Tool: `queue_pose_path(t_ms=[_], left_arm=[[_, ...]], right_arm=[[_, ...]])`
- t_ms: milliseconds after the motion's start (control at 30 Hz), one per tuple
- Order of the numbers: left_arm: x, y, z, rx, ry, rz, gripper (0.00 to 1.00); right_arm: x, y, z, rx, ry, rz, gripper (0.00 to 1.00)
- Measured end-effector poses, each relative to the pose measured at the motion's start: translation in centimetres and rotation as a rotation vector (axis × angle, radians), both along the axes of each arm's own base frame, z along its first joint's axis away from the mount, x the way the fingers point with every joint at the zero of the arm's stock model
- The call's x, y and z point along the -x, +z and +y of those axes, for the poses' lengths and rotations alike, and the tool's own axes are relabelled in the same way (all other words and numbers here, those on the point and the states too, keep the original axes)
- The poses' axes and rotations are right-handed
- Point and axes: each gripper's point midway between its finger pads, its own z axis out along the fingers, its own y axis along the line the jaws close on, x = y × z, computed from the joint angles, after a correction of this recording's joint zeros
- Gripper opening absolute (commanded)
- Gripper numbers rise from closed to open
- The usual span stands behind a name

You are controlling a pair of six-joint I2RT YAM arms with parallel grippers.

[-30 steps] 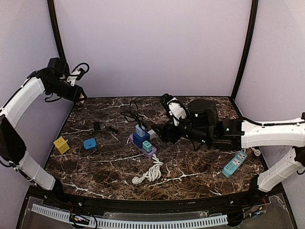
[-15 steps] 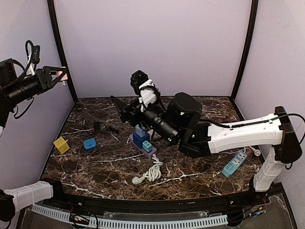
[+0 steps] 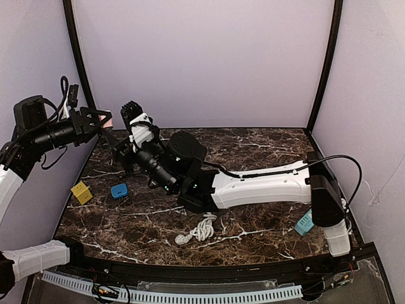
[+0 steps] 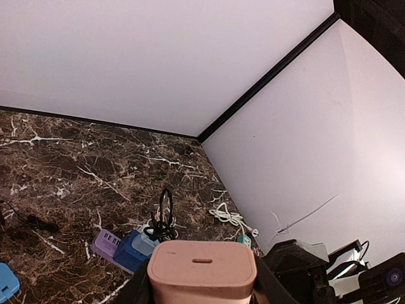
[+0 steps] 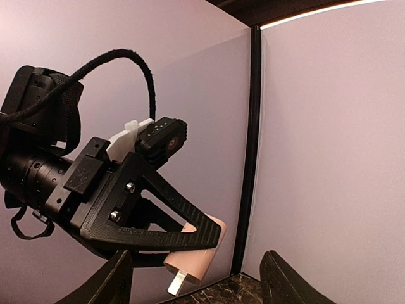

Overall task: Insert the plug
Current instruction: Pick up the plug from the center of the board.

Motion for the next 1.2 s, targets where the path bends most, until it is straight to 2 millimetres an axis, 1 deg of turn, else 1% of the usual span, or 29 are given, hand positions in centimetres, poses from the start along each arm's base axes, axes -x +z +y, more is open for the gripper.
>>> queue_pose_path(t_ms=[133,267,400,533,667,800,867,900,933,1133,1167,1200], left_arm=[[0.2,0.3,-0.8,0.024,-0.032,-0.015,0.01],[0.2,0.6,-1.2,0.039,-0.046,-0.029,0.01],[0.1,0.4,-1.3,0.049,-0.049,-0.030,0.01],[0.2,-0.4,-1.4,0.050,-0.053,-0.015,0.01],[0.3,-0.8,-1.4,0.052,-0.055,-0.008,0.01],[0.3,-0.8,-1.3,0.057,-0.051,-0.017,0.01],[0.2,-0.8,-1.3,0.060,-0.050,-0.022,0.01],[0.2,-0.8,-1.3,0.060,-0.049,-0.023,0.01],[0.1,-0.9,-1.3,0.061,-0.046,-0.025,0.01],[-0.1,-1.5,-1.2,0.063,-0.035,-0.024,0.01],[0.0,-1.6,-1.2,0.062,-0.036,-0.024,0.02],[0.0,-1.7,-1.2,0.057,-0.037,-0.026,0.09]], right_arm=[[-0.3,-0.4,0.8,-0.008,0.005,0.026,0.64],[-0.6,-1.0,1.6,-0.009,0.001,0.047,0.62],[-1.1,-1.5,2.3,0.000,-0.020,0.058,0.58],[-1.6,-2.3,2.8,0.015,-0.042,0.065,0.48],[-1.9,-2.6,3.1,0.028,-0.060,0.065,0.36],[-2.4,-2.6,3.1,0.025,-0.078,0.073,0.31],[-2.8,-2.6,3.0,0.021,-0.085,0.084,0.25],[-2.9,-2.7,3.0,0.019,-0.085,0.090,0.16],[-3.0,-2.8,3.0,0.016,-0.085,0.100,0.00],[-3.2,-3.4,3.1,0.025,-0.085,0.122,0.00],[-3.2,-3.6,3.0,0.023,-0.085,0.122,0.00],[-3.2,-3.8,2.9,0.024,-0.084,0.122,0.00]])
